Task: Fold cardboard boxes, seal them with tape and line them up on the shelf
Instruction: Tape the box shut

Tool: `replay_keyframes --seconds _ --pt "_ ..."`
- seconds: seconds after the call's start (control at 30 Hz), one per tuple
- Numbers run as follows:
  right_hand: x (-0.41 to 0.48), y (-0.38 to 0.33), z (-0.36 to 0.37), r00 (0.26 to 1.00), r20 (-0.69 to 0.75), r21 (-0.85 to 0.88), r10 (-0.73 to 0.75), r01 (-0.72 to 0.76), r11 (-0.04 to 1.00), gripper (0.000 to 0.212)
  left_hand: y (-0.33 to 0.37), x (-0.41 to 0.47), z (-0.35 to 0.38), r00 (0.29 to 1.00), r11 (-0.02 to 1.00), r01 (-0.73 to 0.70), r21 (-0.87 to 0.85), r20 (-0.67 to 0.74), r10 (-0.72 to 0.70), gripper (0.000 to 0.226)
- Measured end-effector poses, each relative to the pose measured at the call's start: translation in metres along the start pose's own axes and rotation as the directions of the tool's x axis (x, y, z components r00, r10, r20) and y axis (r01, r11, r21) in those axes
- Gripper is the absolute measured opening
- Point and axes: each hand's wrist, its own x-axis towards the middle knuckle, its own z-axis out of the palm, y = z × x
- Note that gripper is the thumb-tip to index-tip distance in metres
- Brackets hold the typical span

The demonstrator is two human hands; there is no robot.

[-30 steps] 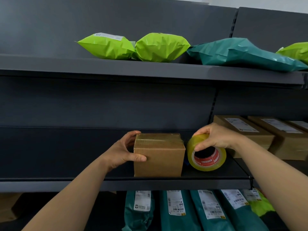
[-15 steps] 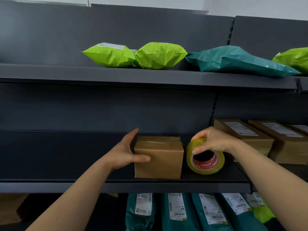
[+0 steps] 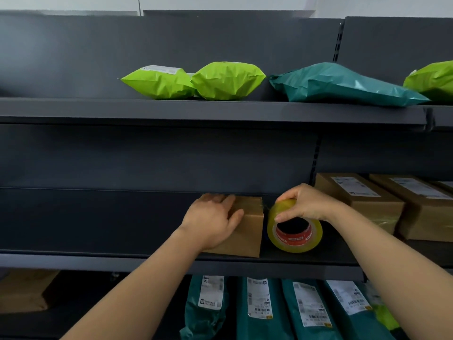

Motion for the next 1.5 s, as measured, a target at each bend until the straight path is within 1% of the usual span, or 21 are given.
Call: replay_keyframes --seconds 0.07,0.13,0.23,0.33,0.43,0.47,0.53,0.6,0.67,0.73,0.8,0.83,0.93,1.0,1.07,1.1,1.17,1.27,1.33,1.43,1.5 --pt "0.002 0.001 0.001 1.0 0.006 -0.025 -0.002 0.003 1.0 0.045 0.008 0.001 0.005 0.997 1.0 0.015 0.004 0.08 -0.015 0.062" --pt "0.003 0.003 0.001 1.0 0.015 -0.047 0.005 -0.004 0.999 0.045 0.007 0.004 0.006 0.992 0.999 0.036 0.0 0.121 -0.036 0.063" --pt "0.003 0.008 0.003 1.0 0.008 -0.045 -0.005 0.005 0.999 0.044 0.015 0.005 0.003 0.988 0.998 0.056 -0.005 0.145 -0.055 0.062" --pt "0.002 0.008 0.002 1.0 -0.004 -0.043 -0.005 0.005 0.999 0.047 0.024 0.007 0.004 0.986 0.996 0.051 0.07 0.157 -0.061 0.06" --pt "0.003 0.01 0.001 1.0 -0.006 -0.051 -0.004 0.003 0.999 0.046 0.028 0.007 0.007 0.989 0.997 0.061 0.053 0.132 -0.068 0.069" --pt "0.003 0.01 0.001 1.0 -0.008 -0.055 -0.006 0.005 0.998 0.049 0.029 0.005 0.009 0.992 0.996 0.064 0.065 0.103 -0.07 0.071" --pt "0.003 0.011 0.002 1.0 -0.019 -0.067 0.001 -0.002 0.998 0.057 0.03 0.006 0.009 0.993 0.994 0.058 0.096 0.093 -0.067 0.074" --pt "0.004 0.013 0.002 0.999 -0.033 -0.065 0.008 -0.01 0.998 0.06 0.03 0.013 0.004 0.993 0.998 0.046 0.052 0.108 -0.052 0.073" --pt "0.004 0.014 0.003 1.0 -0.025 -0.062 0.003 -0.004 0.998 0.064 0.035 0.019 0.002 0.998 1.0 0.005 -0.001 0.062 -0.005 0.071" --pt "0.005 0.015 0.003 1.0 -0.019 -0.047 -0.002 0.001 0.999 0.057 0.042 0.021 0.004 0.997 0.999 -0.048 -0.005 0.057 0.048 0.067" --pt "0.004 0.015 0.003 1.0 -0.014 -0.039 -0.008 0.008 0.999 0.044 0.044 0.021 0.009 0.995 0.998 -0.061 0.013 0.073 0.06 0.065" --pt "0.005 0.015 0.002 1.0 -0.017 -0.038 -0.011 0.011 0.999 0.042 0.043 0.023 0.009 0.995 0.998 -0.059 0.006 0.08 0.058 0.065" --pt "0.003 0.013 0.003 1.0 -0.024 -0.049 -0.004 0.003 0.999 0.05 0.042 0.022 0.009 0.997 0.998 -0.049 -0.029 0.064 0.051 0.069" --pt "0.001 0.013 0.005 1.0 -0.029 -0.071 0.005 -0.007 0.997 0.057 0.044 0.019 0.009 0.996 0.998 -0.058 0.002 0.061 0.058 0.073" --pt "0.001 0.012 0.004 0.999 -0.049 -0.077 0.019 -0.023 0.997 0.065 0.04 0.022 0.005 0.995 0.997 -0.049 -0.06 0.084 0.054 0.073" --pt "0.001 0.012 0.005 0.999 -0.049 -0.08 0.022 -0.026 0.996 0.067 0.038 0.022 0.003 0.997 0.995 -0.031 -0.095 0.07 0.038 0.074" --pt "0.001 0.012 0.004 0.999 -0.044 -0.078 0.028 -0.032 0.996 0.067 0.033 0.02 0.001 0.999 0.998 -0.019 -0.058 0.029 0.021 0.079" --pt "-0.002 0.009 0.003 0.999 -0.019 -0.127 0.03 -0.032 0.991 0.069 0.034 0.013 0.008 0.998 0.999 -0.027 0.02 0.062 0.025 0.079" --pt "-0.005 0.001 0.004 0.999 -0.017 -0.225 -0.032 0.027 0.974 0.071 0.034 0.013 0.007 0.996 1.0 -0.016 -0.021 0.083 0.018 0.076" --pt "-0.011 -0.024 0.02 0.978 0.023 -0.253 -0.206 0.205 0.945 0.057 0.026 0.017 0.002 0.997 0.996 0.005 -0.094 0.078 0.002 0.075" --pt "-0.011 -0.034 0.037 0.957 0.073 -0.323 -0.28 0.288 0.901 0.051 0.018 0.014 0.001 0.996 0.991 0.01 -0.134 0.087 0.002 0.074"
